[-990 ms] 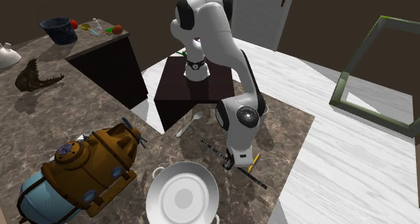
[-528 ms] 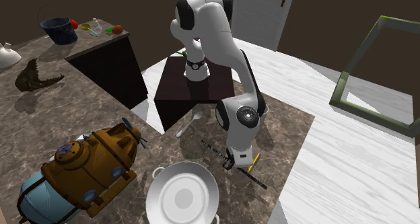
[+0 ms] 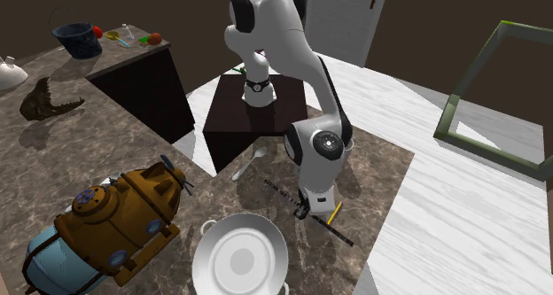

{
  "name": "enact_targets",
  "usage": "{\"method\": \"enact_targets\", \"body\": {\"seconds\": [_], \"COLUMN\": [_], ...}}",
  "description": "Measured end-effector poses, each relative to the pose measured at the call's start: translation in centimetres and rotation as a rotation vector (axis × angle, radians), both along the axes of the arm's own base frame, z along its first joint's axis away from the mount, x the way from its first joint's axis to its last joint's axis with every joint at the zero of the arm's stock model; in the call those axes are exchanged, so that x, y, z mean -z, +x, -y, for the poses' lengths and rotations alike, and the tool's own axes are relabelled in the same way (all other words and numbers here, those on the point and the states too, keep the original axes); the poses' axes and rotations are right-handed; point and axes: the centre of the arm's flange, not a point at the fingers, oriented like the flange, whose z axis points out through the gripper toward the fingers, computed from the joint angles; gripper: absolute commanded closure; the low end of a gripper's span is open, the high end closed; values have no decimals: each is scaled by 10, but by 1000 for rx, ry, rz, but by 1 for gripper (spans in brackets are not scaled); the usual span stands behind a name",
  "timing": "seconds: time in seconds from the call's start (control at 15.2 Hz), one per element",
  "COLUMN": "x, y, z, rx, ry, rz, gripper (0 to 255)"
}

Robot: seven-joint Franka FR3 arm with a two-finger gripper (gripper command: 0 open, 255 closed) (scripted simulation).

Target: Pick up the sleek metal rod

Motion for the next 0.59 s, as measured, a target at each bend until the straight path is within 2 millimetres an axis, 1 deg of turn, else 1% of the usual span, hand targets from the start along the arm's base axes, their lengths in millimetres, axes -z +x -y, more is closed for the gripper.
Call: {"method": "enact_targets", "body": {"seconds": [0.33,0.59], "x": [-28,-46], "y": [0,0], "z": [0,0], "rx": [0,0], "ry": [0,0], "rz": [0,0], "gripper": [255,255]}}
